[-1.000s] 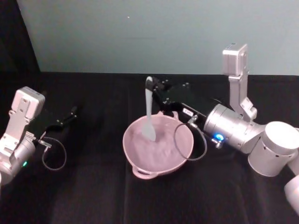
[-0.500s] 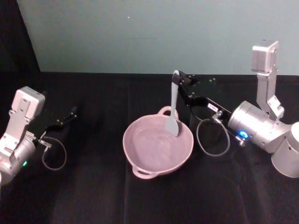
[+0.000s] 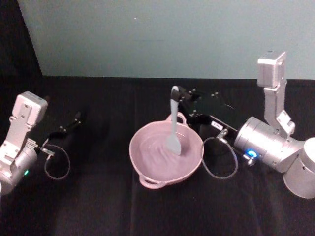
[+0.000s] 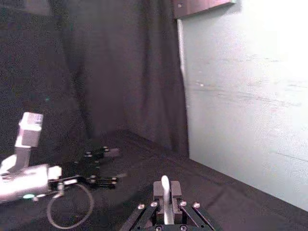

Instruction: Use the one hand to pick up the spoon and stir the clear water in the bowl.

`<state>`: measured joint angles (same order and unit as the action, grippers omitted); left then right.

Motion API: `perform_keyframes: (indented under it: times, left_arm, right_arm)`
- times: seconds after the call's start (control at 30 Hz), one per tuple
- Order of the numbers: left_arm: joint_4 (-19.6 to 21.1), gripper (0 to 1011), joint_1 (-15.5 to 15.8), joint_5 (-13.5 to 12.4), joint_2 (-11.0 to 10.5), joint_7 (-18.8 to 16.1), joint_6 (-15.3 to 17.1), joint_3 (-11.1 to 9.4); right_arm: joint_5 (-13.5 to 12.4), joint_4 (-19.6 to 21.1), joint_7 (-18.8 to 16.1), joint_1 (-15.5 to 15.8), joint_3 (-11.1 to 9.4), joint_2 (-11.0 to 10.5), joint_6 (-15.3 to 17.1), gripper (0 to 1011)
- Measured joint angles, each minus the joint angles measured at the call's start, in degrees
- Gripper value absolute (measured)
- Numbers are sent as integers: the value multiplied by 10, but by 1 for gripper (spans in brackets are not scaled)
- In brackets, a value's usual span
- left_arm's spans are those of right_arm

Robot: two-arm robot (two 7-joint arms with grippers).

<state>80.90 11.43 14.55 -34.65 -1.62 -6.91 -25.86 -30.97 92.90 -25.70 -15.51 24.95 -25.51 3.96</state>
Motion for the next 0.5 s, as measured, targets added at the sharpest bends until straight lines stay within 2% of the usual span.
perform_keyframes:
  times: [0.13,0.5]
  left_arm:
    - [0,1011,0,0,0,0,0,0]
    - [0,1011,0,0,0,0,0,0]
  right_arm:
    - [2,4,-5,0,14,10,1,98]
    - [-2,-20,-9,-20,28,37,-8,98]
